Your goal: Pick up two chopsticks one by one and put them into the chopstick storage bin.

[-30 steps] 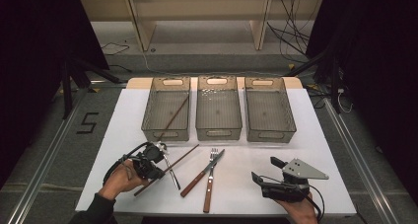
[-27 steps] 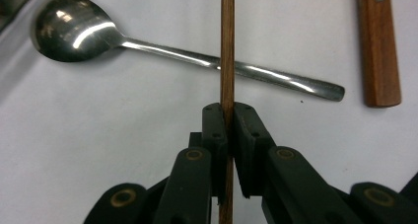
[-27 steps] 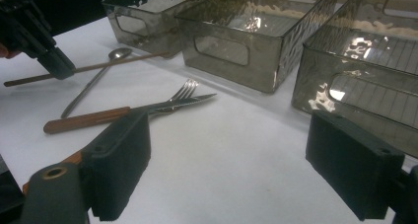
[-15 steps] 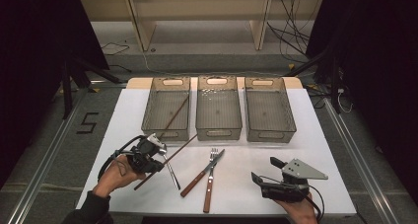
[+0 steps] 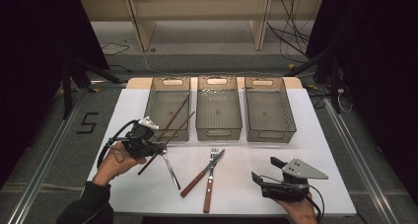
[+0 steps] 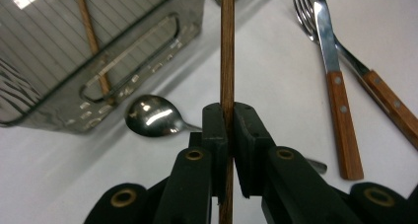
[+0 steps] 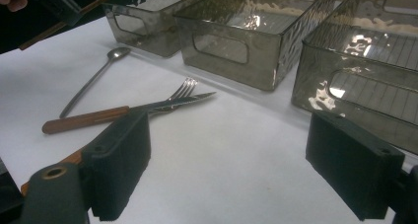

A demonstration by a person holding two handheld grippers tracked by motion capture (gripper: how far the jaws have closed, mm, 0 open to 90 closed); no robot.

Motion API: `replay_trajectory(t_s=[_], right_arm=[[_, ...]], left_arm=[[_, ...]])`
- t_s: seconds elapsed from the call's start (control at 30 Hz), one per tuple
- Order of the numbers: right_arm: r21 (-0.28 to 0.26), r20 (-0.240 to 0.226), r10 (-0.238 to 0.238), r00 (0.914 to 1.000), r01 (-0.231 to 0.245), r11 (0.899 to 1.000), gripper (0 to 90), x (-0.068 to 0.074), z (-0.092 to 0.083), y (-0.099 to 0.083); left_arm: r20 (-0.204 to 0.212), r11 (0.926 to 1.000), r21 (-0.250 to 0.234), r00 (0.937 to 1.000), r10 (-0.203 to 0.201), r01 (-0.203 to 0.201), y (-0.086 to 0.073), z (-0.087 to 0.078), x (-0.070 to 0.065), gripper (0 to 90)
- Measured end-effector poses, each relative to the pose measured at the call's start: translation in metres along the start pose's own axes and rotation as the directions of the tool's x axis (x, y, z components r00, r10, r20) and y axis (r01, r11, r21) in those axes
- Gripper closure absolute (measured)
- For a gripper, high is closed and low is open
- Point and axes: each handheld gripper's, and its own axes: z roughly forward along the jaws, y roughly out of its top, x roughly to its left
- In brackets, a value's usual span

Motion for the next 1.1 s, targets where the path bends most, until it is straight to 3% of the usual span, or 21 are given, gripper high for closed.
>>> replay_trajectory(t_s=[0.43, 0.83, 1.1], right_arm=[[-0.004, -0.002, 0.002, 1.0, -0.002, 1.0, 17.9, 0.0, 0.0, 0.0], [-0.006, -0.002, 0.003, 1.0, -0.003, 1.0, 17.9, 0.0, 0.0, 0.0], [-0.005, -0.003, 0.002, 1.0, -0.002, 1.0, 17.9, 0.0, 0.0, 0.0]], left_arm=[[-0.008, 0.9916, -0.113, 0.9979, -0.064, 0.063, 0.023, -0.013, 0.017, 83.8], [-0.02, 0.9809, -0.169, 0.9947, -0.1, 0.096, 0.043, -0.02, 0.029, 83.8], [-0.03, 0.9705, -0.206, 0.9906, -0.134, 0.125, 0.056, -0.014, 0.039, 83.8]])
